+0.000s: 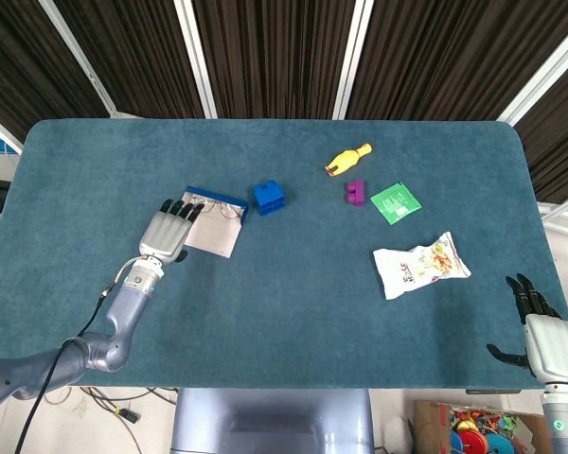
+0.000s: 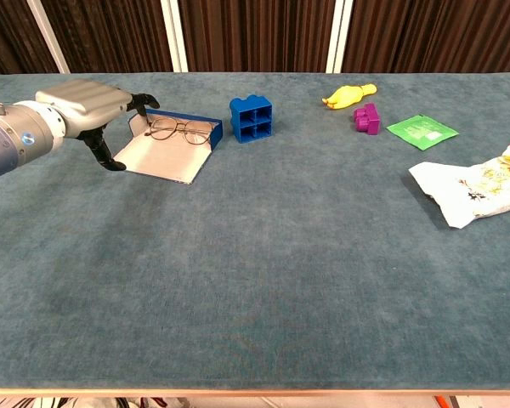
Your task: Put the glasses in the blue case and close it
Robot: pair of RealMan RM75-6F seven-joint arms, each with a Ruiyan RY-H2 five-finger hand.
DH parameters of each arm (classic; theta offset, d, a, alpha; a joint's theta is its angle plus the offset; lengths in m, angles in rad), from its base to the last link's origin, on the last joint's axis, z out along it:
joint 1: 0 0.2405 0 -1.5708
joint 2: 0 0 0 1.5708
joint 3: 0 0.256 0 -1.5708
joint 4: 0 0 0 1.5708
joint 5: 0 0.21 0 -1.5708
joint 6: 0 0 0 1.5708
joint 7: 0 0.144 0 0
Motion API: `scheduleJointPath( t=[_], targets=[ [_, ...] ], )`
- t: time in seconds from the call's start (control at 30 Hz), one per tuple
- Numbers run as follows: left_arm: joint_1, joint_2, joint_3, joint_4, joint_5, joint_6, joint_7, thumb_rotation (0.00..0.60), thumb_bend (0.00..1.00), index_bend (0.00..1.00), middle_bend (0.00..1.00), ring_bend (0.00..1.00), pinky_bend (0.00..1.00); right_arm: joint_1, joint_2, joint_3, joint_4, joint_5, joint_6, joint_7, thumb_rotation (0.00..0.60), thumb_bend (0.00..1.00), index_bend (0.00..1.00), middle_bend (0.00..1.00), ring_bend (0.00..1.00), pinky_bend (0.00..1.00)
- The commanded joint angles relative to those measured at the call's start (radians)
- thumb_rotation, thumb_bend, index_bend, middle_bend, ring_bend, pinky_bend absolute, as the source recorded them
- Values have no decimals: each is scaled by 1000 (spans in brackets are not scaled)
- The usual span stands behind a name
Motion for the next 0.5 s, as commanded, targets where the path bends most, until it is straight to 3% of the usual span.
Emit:
scheduleJointPath(
  t=[0.03, 0.33, 0.5],
  targets=[
    [-2, -30, -3, 50, 15, -28, -20, 600, 190, 90, 162, 100, 131, 0, 0, 0, 0, -1, 0, 1, 600, 207, 20, 0, 162, 317],
    [-6, -83, -10, 146, 45, -81, -51, 600, 196, 120, 163, 100, 131, 1, -1, 1, 2, 1, -2, 2, 600, 206, 20, 0, 162, 317],
    [-8, -106, -20, 175, 63, -89, -66, 600, 246, 133, 163, 100, 131, 1, 0, 1, 1, -1, 0, 1, 600, 207, 20, 0, 162, 317]
  ],
)
